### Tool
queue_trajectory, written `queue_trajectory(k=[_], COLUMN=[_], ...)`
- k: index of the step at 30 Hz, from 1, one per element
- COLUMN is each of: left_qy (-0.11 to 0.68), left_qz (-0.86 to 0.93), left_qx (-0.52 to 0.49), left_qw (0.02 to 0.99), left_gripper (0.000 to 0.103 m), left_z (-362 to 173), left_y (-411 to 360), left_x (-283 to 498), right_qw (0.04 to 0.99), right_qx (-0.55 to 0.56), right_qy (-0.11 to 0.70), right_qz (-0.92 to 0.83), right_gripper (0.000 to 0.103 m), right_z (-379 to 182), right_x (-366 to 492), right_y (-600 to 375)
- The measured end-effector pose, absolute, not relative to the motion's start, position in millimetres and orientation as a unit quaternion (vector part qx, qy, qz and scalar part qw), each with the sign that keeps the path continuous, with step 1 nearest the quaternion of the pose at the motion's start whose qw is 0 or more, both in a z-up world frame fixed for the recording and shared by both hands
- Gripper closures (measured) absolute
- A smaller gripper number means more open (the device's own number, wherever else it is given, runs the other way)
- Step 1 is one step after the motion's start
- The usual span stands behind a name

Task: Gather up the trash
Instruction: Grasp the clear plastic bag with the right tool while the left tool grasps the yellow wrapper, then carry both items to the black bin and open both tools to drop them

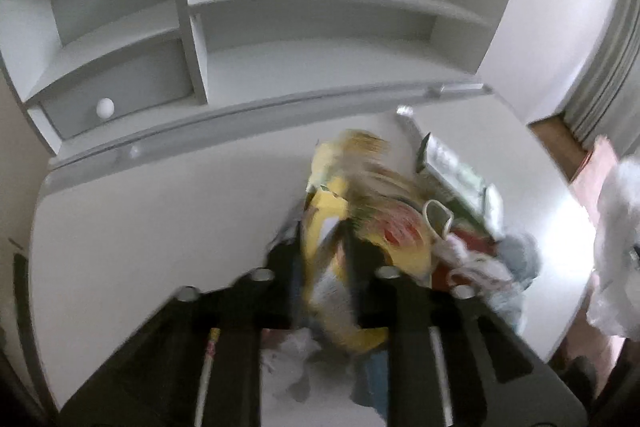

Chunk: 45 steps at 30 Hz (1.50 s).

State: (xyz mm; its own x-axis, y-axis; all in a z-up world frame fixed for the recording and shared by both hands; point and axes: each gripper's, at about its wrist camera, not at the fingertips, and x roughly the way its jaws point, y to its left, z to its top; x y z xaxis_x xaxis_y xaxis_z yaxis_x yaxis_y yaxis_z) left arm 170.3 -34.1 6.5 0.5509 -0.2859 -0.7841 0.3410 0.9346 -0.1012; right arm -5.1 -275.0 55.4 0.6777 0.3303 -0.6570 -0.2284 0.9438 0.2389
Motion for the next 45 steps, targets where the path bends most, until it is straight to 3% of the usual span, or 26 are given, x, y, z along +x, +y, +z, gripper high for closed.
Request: queue_trajectory(k=[8, 14, 22, 28, 34, 42, 44, 45], left_qy=[0.330, 0.301, 0.342, 0.407, 0.488, 0.515, 0.518, 0.516], left_qz=[-0.146, -0.281, -0.533, -0.606, -0.588, -0.572, -0.572, -0.572], left_qx=[0.050, 0.074, 0.134, 0.190, 0.243, 0.285, 0.289, 0.289], left_qw=[0.931, 0.908, 0.762, 0.656, 0.597, 0.571, 0.567, 0.568], left_gripper=[0.096, 0.096, 0.096, 0.096, 0.096, 0.094, 0.086, 0.071], left_z=[90, 104, 26, -84, -206, -275, -277, -276], left_y=[-38, -152, -377, -496, -559, -598, -602, -599], left_x=[116, 55, -52, -104, -101, -113, -111, -111], right_qw=[0.931, 0.925, 0.868, 0.807, 0.759, 0.735, 0.734, 0.733], right_qx=[0.139, 0.176, 0.258, 0.341, 0.404, 0.431, 0.430, 0.429], right_qy=[0.335, 0.326, 0.345, 0.376, 0.419, 0.446, 0.450, 0.453], right_qz=[0.049, -0.086, -0.248, -0.300, -0.292, -0.273, -0.271, -0.271], right_gripper=[0.076, 0.076, 0.076, 0.076, 0.076, 0.076, 0.076, 0.076], right_z=[49, 21, -56, -148, -244, -302, -307, -311], right_x=[-82, -162, -300, -367, -374, -339, -336, -335], right_y=[-381, -472, -580, -627, -650, -684, -686, -686])
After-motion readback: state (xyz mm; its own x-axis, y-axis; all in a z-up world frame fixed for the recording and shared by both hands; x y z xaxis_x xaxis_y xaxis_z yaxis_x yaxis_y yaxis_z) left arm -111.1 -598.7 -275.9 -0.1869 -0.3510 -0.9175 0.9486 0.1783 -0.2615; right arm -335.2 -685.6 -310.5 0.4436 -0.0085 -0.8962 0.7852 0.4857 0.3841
